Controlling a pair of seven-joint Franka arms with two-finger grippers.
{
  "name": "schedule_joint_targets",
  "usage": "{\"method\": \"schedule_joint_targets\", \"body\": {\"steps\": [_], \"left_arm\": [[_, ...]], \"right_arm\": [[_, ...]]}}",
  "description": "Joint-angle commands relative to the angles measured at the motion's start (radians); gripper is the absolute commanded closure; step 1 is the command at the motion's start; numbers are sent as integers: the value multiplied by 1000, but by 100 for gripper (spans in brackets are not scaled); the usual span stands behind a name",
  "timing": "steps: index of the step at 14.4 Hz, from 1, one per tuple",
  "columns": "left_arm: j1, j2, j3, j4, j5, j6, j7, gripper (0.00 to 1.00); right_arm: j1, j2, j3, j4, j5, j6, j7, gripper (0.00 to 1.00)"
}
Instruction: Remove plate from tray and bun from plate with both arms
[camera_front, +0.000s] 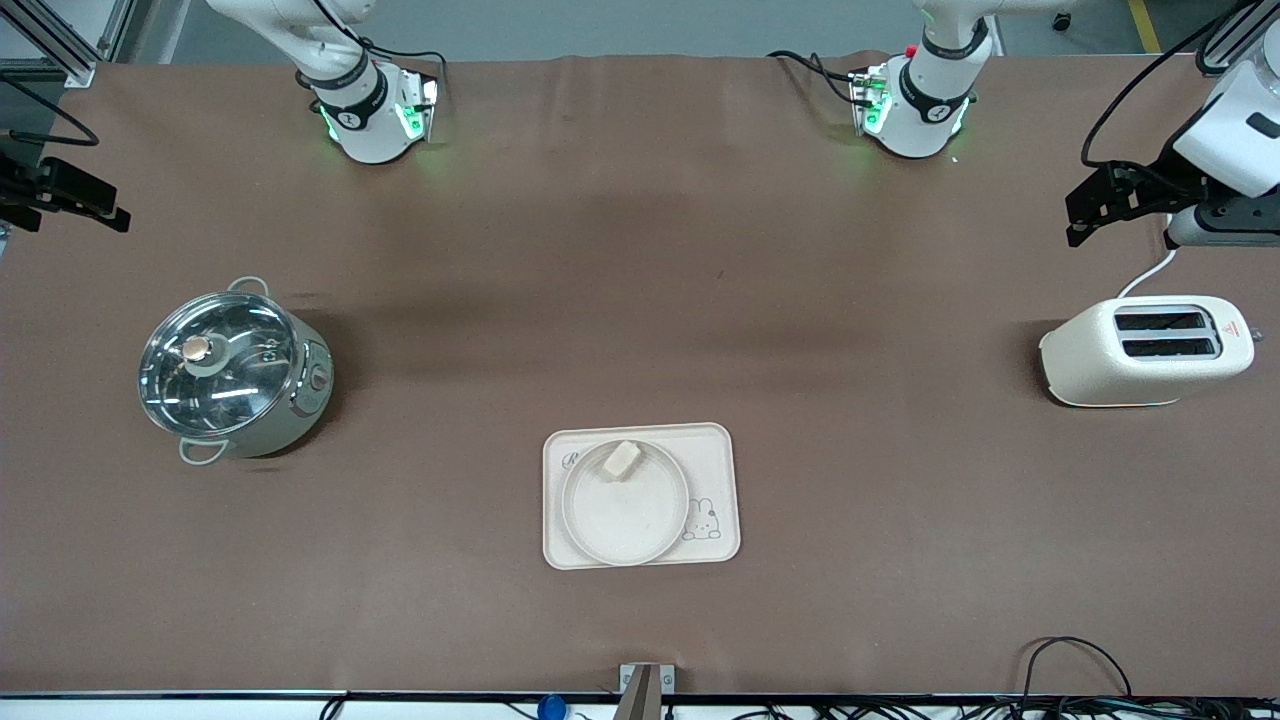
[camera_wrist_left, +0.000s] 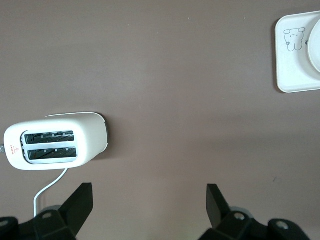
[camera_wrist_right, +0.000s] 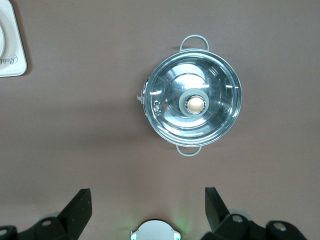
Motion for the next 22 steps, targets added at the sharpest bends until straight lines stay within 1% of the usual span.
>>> {"method": "schedule_joint_targets", "body": {"steps": [1,7,13,16,17,19,22], "left_arm": [[-1,0,6,32,-25,-37,25,0],[2,9,9,61,-20,-39,24,0],[0,11,9,58,-25,-71,22,0],[2,17,9,60,-25,-72,27,0],[0,18,9,60,-25,-72,25,0],[-1,18,9,58,-25,-72,25,0],[-3,23,8,60,-25,-72,24,0]], "right_arm": [[-3,-21,3,-19,-4,1,7,0],[-1,-22,4,-19,-4,0,7,0],[2,-21,6,-19,8,21,7,0],[25,-19,6,-27,11,27,10,0],[42,-18,6,-38,12,47,13,0],[69,-16,6,-93,15,116,19,0],[82,-10,6,-174,81,217,21,0]]}}
